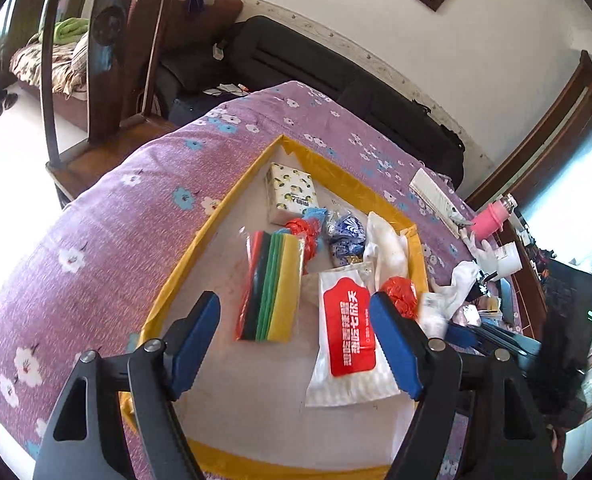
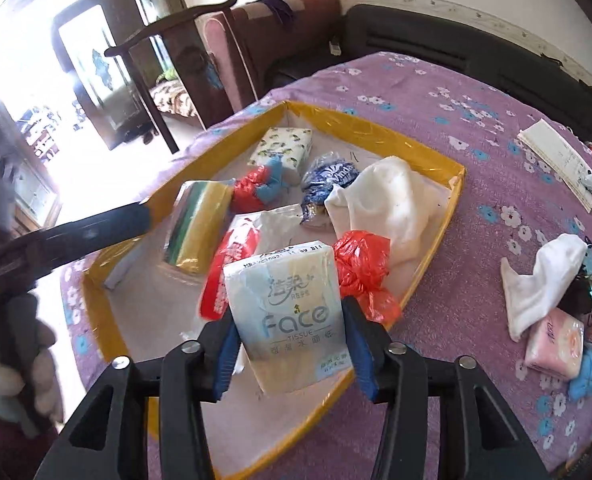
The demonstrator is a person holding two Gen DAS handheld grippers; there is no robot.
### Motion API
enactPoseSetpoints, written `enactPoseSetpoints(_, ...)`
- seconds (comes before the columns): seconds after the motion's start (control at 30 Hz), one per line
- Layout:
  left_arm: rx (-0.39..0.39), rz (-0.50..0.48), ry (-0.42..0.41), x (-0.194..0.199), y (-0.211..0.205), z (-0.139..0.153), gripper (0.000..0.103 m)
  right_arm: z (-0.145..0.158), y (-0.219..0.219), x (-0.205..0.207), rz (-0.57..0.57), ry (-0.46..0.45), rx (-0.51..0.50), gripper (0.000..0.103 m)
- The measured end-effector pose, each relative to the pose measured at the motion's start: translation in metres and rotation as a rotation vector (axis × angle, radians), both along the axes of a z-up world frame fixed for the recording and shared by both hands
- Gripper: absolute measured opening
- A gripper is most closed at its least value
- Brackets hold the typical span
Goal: Organize soft objects
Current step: 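Carry both packs over the yellow tray and open both grippers to drop them, then grasp the white cloth with the left gripper while the right grasps the black wrapped pack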
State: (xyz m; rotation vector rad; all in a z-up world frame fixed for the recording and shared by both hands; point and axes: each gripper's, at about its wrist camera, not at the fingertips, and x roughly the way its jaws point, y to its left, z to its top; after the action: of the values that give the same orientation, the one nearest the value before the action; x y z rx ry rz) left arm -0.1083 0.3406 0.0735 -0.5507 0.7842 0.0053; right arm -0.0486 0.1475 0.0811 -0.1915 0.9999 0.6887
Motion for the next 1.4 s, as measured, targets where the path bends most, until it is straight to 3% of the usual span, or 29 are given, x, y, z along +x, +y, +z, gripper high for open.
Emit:
enactPoseSetpoints(0.13, 0.015, 0.024, 0.000, -0.008, 0.003, -0.001, 0.079, -0.001, -0.003, 0.004, -0.016, -0.006, 0.018, 0.064)
enactPoseSetpoints(0.2, 0.010, 0.027, 0.006, -0.010, 0.003, -0.003, 0.079, 0.008, -0.013, 0.000, -0.032, -0.050, 0.022, 0.073)
enactPoseSetpoints(0.33, 0.008, 0.018, 0.010, -0.012, -0.005, -0.004, 0.080, 0.022, -0.048, -0.004, -0.092, -0.114, 0.028, 0.075)
enactPoseSetpoints(0.53, 0.039, -0.039, -0.010, -0.015, -0.038, 0.006, 0.080, 0.030, -0.151, -0.006, -0.292, -0.143, 0.067, 0.077)
enactPoseSetpoints(0.8, 0.093, -0.274, -0.012, 0.004, -0.125, 0.016, 0.081, 0.027, -0.284, -0.005, -0.592, -0.150, 0.106, 0.078)
enactPoseSetpoints(0.97, 0.128, -0.409, -0.023, 0.034, -0.189, 0.028, 0.081, 0.025, -0.323, 0.003, -0.666, -0.176, 0.155, 0.081)
enactPoseSetpoints(1.1, 0.139, -0.434, -0.047, 0.074, -0.223, 0.030, 0.081, 0.015, -0.343, 0.016, -0.713, -0.194, 0.201, 0.081)
enactPoseSetpoints(1.23, 0.137, -0.457, -0.011, 0.121, -0.246, 0.013, 0.081, 0.001, -0.358, 0.017, -0.741, -0.212, 0.247, 0.081)
enactPoseSetpoints(1.4, 0.192, -0.481, 0.031, 0.177, -0.276, -0.013, 0.081, -0.013, -0.377, 0.020, -0.765, -0.156, 0.290, 0.082)
